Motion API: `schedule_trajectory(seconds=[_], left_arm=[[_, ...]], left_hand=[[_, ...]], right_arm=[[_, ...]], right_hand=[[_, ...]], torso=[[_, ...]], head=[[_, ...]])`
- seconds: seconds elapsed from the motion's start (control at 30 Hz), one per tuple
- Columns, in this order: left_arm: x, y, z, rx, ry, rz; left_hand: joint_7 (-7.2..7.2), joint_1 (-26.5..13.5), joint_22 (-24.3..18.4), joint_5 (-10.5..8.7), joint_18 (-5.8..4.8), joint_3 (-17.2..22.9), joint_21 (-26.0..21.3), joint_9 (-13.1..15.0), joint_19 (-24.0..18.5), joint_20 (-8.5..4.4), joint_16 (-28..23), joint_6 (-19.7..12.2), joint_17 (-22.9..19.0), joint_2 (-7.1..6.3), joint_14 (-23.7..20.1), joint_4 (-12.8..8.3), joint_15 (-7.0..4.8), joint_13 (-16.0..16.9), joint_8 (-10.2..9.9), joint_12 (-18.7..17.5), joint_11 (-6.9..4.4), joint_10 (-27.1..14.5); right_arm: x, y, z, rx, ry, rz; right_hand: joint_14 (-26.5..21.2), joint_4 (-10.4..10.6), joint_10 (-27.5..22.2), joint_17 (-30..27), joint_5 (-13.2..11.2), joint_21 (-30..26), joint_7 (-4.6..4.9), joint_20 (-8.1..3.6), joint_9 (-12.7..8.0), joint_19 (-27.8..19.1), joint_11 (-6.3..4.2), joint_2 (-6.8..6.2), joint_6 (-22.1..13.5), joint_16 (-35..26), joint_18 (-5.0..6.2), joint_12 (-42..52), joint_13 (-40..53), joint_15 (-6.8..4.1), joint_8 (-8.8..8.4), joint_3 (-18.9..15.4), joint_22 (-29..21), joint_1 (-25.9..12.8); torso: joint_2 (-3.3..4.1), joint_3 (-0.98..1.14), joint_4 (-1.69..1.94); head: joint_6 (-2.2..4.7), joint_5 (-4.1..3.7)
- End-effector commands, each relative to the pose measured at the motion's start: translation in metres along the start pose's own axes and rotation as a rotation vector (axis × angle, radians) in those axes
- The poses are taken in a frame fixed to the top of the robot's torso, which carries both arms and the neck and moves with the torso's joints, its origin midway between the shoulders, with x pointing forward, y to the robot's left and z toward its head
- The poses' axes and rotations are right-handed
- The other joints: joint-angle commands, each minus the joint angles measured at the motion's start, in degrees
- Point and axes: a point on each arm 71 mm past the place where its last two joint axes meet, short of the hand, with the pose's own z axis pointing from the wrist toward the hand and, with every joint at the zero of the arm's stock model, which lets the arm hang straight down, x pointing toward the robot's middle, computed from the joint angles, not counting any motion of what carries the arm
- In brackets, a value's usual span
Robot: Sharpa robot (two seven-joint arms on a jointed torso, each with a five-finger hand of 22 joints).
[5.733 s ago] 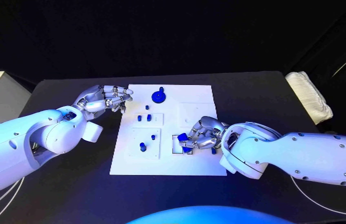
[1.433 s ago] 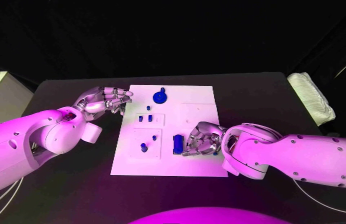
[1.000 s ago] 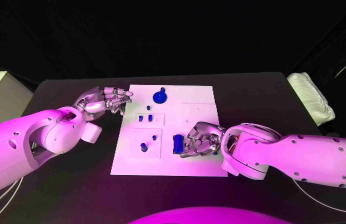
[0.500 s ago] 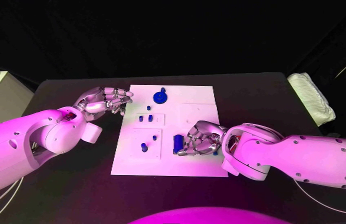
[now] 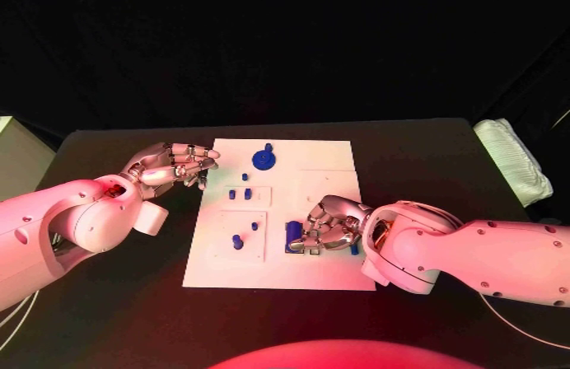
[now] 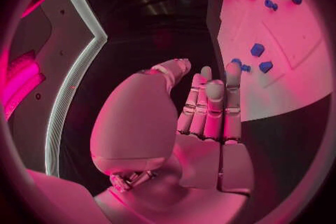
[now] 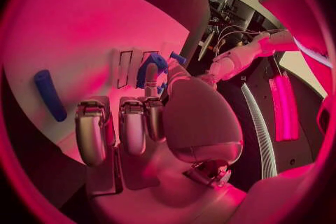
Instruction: Assemble the parts on the task board
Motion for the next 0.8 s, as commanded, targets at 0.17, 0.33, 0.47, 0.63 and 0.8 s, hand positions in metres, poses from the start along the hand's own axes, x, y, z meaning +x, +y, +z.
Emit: schedule_trajectory(seconds=[0.17, 0.33, 0.47, 0.63, 0.8], left_arm=[[0.0028, -0.0006, 0.0003, 0.004, 0.024, 0.008], [0.0028, -0.0005, 0.0, 0.002, 0.025, 0.009], [0.0029, -0.0004, -0.0001, 0.001, 0.027, 0.01], [0.003, -0.0003, -0.0002, -0.001, 0.029, 0.01], [0.0029, -0.0002, -0.0002, -0.002, 0.03, 0.01]], left_hand=[[0.04, 0.2, 0.1, 0.17, 0.78, 0.1, -0.2, -0.1, 0.2, 0.1, 0.4, -0.5, -0.1, 0.32, -0.1, -0.2, 0.02, 0.0, 0.3, 0.4, -0.03, -0.3], [0.04, 0.3, 0.1, 0.17, 0.78, 0.2, -0.2, -0.1, 0.2, 0.11, 0.4, -0.4, -0.1, 0.33, -0.1, -0.2, 0.03, 0.1, 0.3, 0.5, -0.03, -0.4], [0.04, 0.3, 0.1, 0.17, 0.78, 0.2, -0.2, -0.1, 0.2, 0.11, 0.4, -0.4, -0.1, 0.33, -0.1, -0.2, 0.03, 0.1, 0.3, 0.5, -0.03, -0.4], [0.03, 0.3, 0.1, 0.17, 0.78, 0.2, -0.2, -0.1, 0.2, 0.12, 0.4, -0.4, -0.1, 0.34, -0.1, -0.2, 0.04, 0.1, 0.3, 0.5, -0.03, -0.4], [0.03, 0.3, 0.1, 0.17, 0.78, 0.2, -0.2, -0.1, 0.2, 0.12, 0.4, -0.4, -0.1, 0.34, -0.1, -0.2, 0.04, 0.1, 0.3, 0.5, -0.03, -0.4]], right_arm=[[-0.0001, 0.0015, 0.0026, 0.001, -0.019, -0.059], [-0.0012, -0.0007, 0.0051, 0.012, -0.023, -0.105], [-0.0013, -0.0017, 0.0065, 0.017, -0.019, -0.135], [-0.0007, -0.0022, 0.0074, 0.023, -0.011, -0.158], [-0.0009, -0.0033, 0.0072, 0.028, -0.006, -0.17]], right_hand=[[5.9, -0.1, 4.9, 15.1, -0.3, 0.3, 0.02, -0.19, 0.1, 6.0, -0.09, 0.58, 0.3, 0.2, -0.38, 0.3, 13.5, -0.19, 0.12, 0.2, 15.1, -0.1], [5.9, -0.4, 4.9, 15.1, -0.2, 0.3, -0.12, -0.26, 0.2, 6.0, -0.21, 0.96, 0.1, 0.2, -0.38, 0.2, 13.5, -0.28, 0.1, 0.7, 15.1, 0.6], [5.9, -0.6, 4.9, 15.1, -0.5, 0.3, -0.2, -0.31, 0.3, 6.0, -0.28, 1.0, 0.0, 0.2, -0.38, 0.2, 13.4, -0.35, 0.08, 1.2, 15.1, 1.7], [5.9, -0.8, 4.9, 15.1, -0.6, 0.3, -0.26, -0.37, 0.4, 6.0, -0.34, 1.0, -0.1, 0.2, -0.38, 0.3, 13.5, -0.4, 0.05, 1.8, 15.1, 2.6], [5.9, -1.2, 4.9, 15.1, -0.7, 0.3, -0.4, -0.47, 0.4, 6.0, -0.47, 0.8, -0.2, 0.2, -0.38, 0.2, 13.5, -0.51, -0.11, 3.2, 15.1, 4.7]], torso=[[-0.02, -0.06, 0.0], [-0.01, -0.04, 0.03], [-0.03, -0.02, 0.0], [-0.05, -0.02, -0.04], [-0.08, -0.01, -0.07]], head=[[-0.16, 0.0], [-0.18, 0.01], [-0.25, 0.08], [-0.28, 0.1], [-0.32, 0.09]])
